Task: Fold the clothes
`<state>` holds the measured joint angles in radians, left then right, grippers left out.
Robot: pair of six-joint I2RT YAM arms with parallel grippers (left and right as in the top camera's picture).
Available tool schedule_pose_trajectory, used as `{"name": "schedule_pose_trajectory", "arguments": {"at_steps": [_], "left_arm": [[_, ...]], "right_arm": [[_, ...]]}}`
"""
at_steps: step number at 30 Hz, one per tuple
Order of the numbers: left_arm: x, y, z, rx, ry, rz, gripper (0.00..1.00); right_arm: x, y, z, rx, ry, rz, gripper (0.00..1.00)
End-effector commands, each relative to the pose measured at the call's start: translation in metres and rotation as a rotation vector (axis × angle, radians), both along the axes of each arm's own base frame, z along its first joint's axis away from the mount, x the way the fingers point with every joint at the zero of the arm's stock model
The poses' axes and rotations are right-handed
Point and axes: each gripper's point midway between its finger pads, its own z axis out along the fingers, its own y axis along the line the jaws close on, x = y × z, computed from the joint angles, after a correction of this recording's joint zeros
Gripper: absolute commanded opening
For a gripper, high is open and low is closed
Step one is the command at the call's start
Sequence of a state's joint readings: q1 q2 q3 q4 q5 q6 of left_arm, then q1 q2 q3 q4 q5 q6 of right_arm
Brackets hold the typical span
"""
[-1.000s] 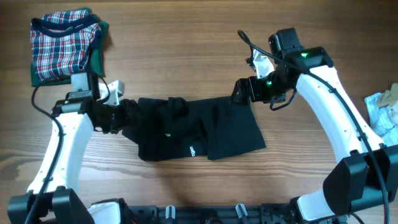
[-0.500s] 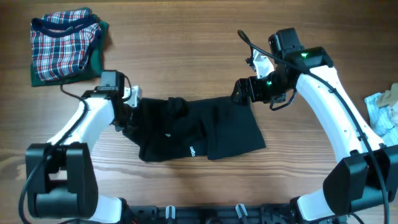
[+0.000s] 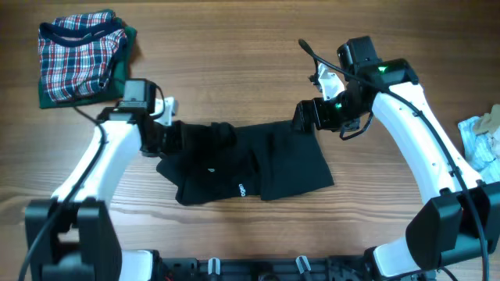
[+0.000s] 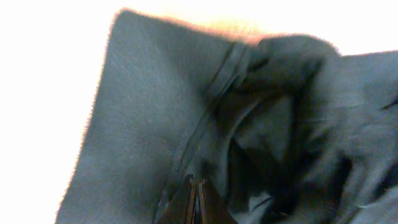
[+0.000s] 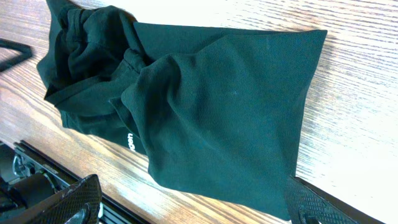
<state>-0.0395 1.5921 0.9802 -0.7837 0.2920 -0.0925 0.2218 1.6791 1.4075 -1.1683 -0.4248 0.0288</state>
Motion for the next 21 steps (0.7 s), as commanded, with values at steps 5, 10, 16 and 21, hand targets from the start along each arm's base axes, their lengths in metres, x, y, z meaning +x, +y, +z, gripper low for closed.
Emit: {"name": "schedule_pose_trajectory", "arguments": {"at_steps": [5,10,16,21], "left_arm": [[0.003,0.031,0.039,-0.005,-0.078,0.121,0.12],[-0.025,0.053,0.022,0.062,0.079,0.312,0.72],[-0.059,0.061,0.002,0.065,0.233,0.459,0.72],[-0.058,0.06,-0.019,0.051,0.199,0.477,0.7]], "right_arm": [[-0.005,0.003,-0.003,-0.014,0.01,0.017,0.94],[-0.006,0.003,-0.003,-0.014,0.009,0.022,0.95],[-0.003,0.003,-0.003,-0.012,-0.02,0.063,0.95],[-0.003,0.0,-0.004,-0.031,-0.024,0.063,0.95]]}}
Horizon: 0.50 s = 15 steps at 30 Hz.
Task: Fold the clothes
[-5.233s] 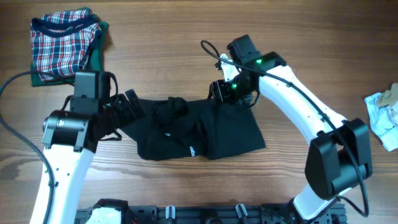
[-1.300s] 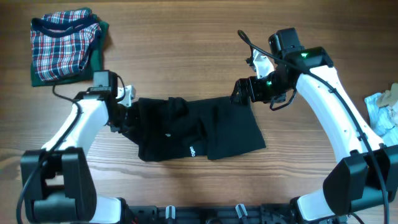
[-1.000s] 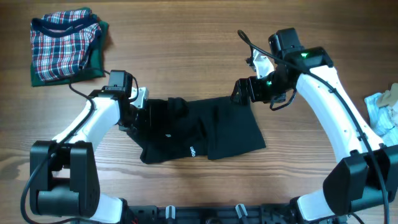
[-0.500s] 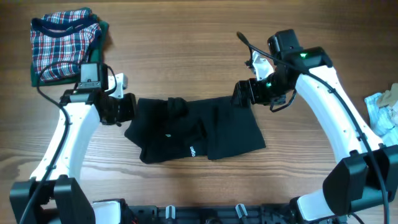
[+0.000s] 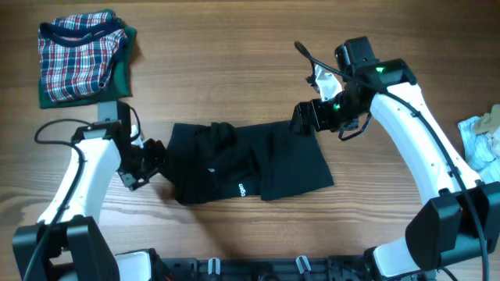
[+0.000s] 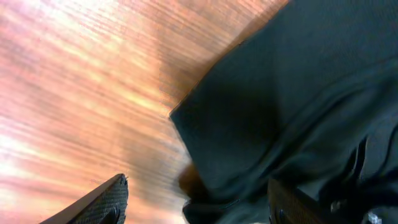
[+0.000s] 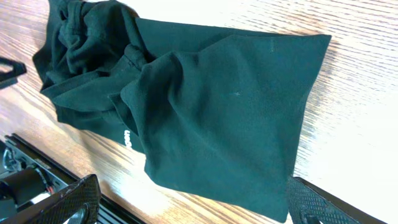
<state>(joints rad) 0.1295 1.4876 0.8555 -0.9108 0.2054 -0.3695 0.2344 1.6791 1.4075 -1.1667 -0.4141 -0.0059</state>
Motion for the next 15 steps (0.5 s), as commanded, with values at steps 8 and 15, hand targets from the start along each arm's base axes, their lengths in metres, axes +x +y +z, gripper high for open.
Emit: {"name": "schedule_pose_trajectory", "arguments": {"at_steps": [8,15], "left_arm": [[0.019,-0.002,-0.034,-0.027,-0.036,-0.042,0.7],[0.029,-0.016,-0.036,-0.104,-0.089,-0.129,0.71]], "right_arm": [[-0.002,-0.002,-0.004,-0.02,-0.002,0.018,0.96],[0.001,-0.001,-0.003,-0.018,-0.018,0.02,0.96]]}}
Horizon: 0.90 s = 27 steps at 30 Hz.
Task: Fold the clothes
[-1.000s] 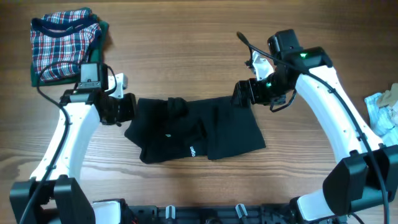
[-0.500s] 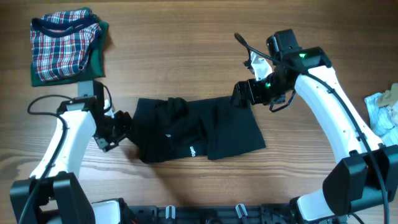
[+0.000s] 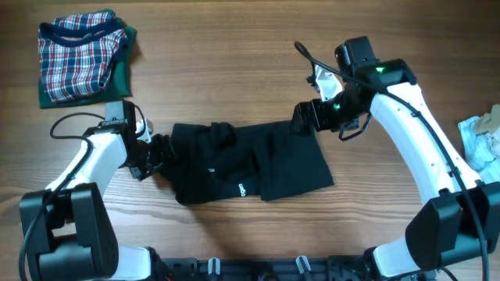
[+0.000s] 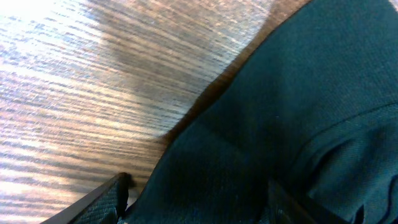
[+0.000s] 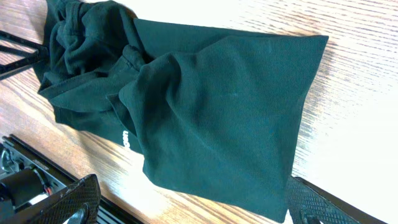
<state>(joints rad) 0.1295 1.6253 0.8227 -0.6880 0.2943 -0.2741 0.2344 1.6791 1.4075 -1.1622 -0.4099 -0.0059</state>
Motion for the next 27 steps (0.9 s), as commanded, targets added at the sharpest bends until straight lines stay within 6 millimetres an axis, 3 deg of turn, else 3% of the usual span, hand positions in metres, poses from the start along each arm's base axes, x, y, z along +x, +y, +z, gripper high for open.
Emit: {"name": "schedule_pose_trajectory", "arguments": {"at_steps": [1,10,12,14,16,19,20,21,22,24,25,27], "left_arm": [[-0.001,-0.011,-0.001,-0.063,-0.021,-0.067,0.69],[0.009,-0.037,0.005,-0.152,-0.141,-0.248,0.51],[0.005,-0.043,0.001,-0.153,-0.143,-0.272,0.36],[0.003,-0.049,-0.001,-0.154,-0.143,-0.292,0.04],[0.007,-0.049,0.002,-0.152,-0.154,-0.29,0.04],[0.018,-0.049,0.028,-0.146,-0.19,-0.283,0.04],[0.023,-0.048,0.041,-0.142,-0.214,-0.271,0.04],[0.028,-0.048,0.062,-0.138,-0.251,-0.248,0.04],[0.031,-0.048,0.075,-0.136,-0.284,-0.226,0.04],[0.033,-0.046,0.098,-0.122,-0.355,-0.2,0.04],[0.034,-0.045,0.109,-0.114,-0.397,-0.203,0.04],[0.033,-0.038,0.118,-0.069,-0.42,-0.169,0.04]], "right_arm": [[0.001,-0.001,-0.003,-0.014,-0.016,0.021,0.96],[0.0,-0.001,-0.003,-0.014,-0.01,0.017,0.96],[-0.002,-0.002,-0.003,-0.016,0.0,0.018,0.96],[-0.005,-0.002,-0.003,-0.018,0.009,0.017,0.96],[-0.008,-0.003,-0.004,-0.021,0.025,0.013,0.96],[-0.009,-0.003,-0.004,-0.021,0.039,-0.011,0.92],[-0.008,-0.003,-0.004,-0.021,0.038,-0.013,0.89],[-0.008,-0.003,-0.004,-0.021,0.045,-0.028,0.74],[-0.008,-0.002,-0.004,-0.018,0.047,-0.029,0.42],[-0.009,-0.001,-0.004,-0.01,0.051,-0.03,0.11],[-0.01,0.004,-0.003,-0.002,0.054,-0.028,0.04],[-0.01,0.014,-0.005,0.003,0.057,-0.023,0.04]]}}
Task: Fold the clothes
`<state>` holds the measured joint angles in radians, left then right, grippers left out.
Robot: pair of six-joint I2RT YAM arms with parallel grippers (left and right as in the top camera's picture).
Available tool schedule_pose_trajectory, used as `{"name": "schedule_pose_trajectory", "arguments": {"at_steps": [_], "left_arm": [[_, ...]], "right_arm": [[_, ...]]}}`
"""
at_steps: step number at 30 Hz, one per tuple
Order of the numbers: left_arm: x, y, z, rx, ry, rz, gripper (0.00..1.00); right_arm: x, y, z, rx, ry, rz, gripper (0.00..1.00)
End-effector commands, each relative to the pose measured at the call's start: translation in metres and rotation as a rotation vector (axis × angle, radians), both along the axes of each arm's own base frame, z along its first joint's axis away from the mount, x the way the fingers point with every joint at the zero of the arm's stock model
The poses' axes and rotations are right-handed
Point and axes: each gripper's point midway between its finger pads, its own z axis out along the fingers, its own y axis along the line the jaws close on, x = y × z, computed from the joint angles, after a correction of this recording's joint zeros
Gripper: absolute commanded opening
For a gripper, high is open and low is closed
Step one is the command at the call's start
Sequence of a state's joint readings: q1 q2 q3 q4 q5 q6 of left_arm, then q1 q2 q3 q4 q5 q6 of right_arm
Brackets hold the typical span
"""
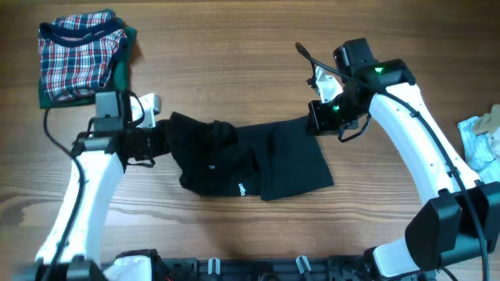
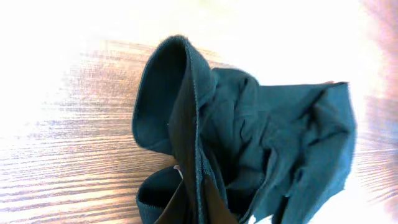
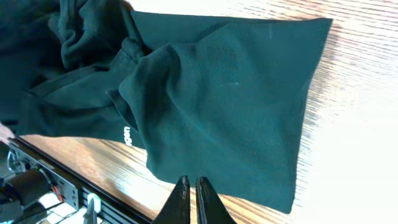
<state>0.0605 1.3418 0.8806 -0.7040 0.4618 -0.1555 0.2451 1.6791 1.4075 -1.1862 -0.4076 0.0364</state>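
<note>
A black garment (image 1: pixel 266 164) lies crumpled at the table's middle, with a small white logo near its front edge. Its left side is bunched up. My left gripper (image 1: pixel 160 140) is shut on the garment's left hem (image 2: pixel 186 93), and that fold rises between its fingertips (image 2: pixel 196 208). My right gripper (image 1: pixel 315 121) hangs over the garment's upper right corner. In the right wrist view this gripper (image 3: pixel 191 186) is shut with no cloth in it, above the flat right half (image 3: pixel 217 106).
A folded plaid piece (image 1: pixel 78 51) lies on a green one at the far left corner. A pale crumpled cloth (image 1: pixel 480 136) sits at the right edge. The table's front rail (image 3: pixel 37 180) runs close below the garment.
My left gripper was open, low against the garment's left edge; now it is shut on that hem and higher. My right gripper, open before, is now shut on nothing.
At first my left gripper was shut on the garment's bunched left side. Then it stood open on the wood left of the garment, then open against the left edge, and now grips the hem. My right gripper stayed open near the upper right corner until now.
</note>
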Motion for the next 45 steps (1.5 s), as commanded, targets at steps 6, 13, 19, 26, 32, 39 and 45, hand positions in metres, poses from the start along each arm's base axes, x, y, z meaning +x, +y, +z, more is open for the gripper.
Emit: {"name": "schedule_pose_trajectory", "arguments": {"at_steps": [6,13,19,26,32,39,45], "left_arm": [[0.007,0.051,0.016,0.014,-0.007,0.255,0.04],[0.021,0.066,0.024,0.022,-0.079,0.292,0.04],[0.023,0.046,0.034,-0.013,-0.107,0.231,0.04],[0.011,-0.05,0.043,-0.035,-0.15,-0.066,0.04],[-0.007,-0.179,0.081,-0.116,-0.395,-0.41,0.04],[-0.031,-0.247,0.03,-0.016,-0.37,-0.526,0.04],[-0.027,-0.247,0.024,-0.017,-0.353,-0.511,0.04]], "right_arm": [[-0.006,0.042,-0.06,0.038,0.104,-0.074,0.04],[-0.016,0.052,-0.089,0.064,0.12,-0.101,0.04],[-0.018,0.051,-0.116,0.078,0.116,-0.199,0.04],[-0.031,0.046,-0.135,0.076,0.135,-0.225,0.04],[-0.035,0.045,-0.139,0.074,0.15,-0.232,0.04],[-0.034,0.046,-0.138,0.088,0.16,-0.25,0.04],[-0.012,0.036,-0.125,0.184,0.15,-0.307,0.04]]}}
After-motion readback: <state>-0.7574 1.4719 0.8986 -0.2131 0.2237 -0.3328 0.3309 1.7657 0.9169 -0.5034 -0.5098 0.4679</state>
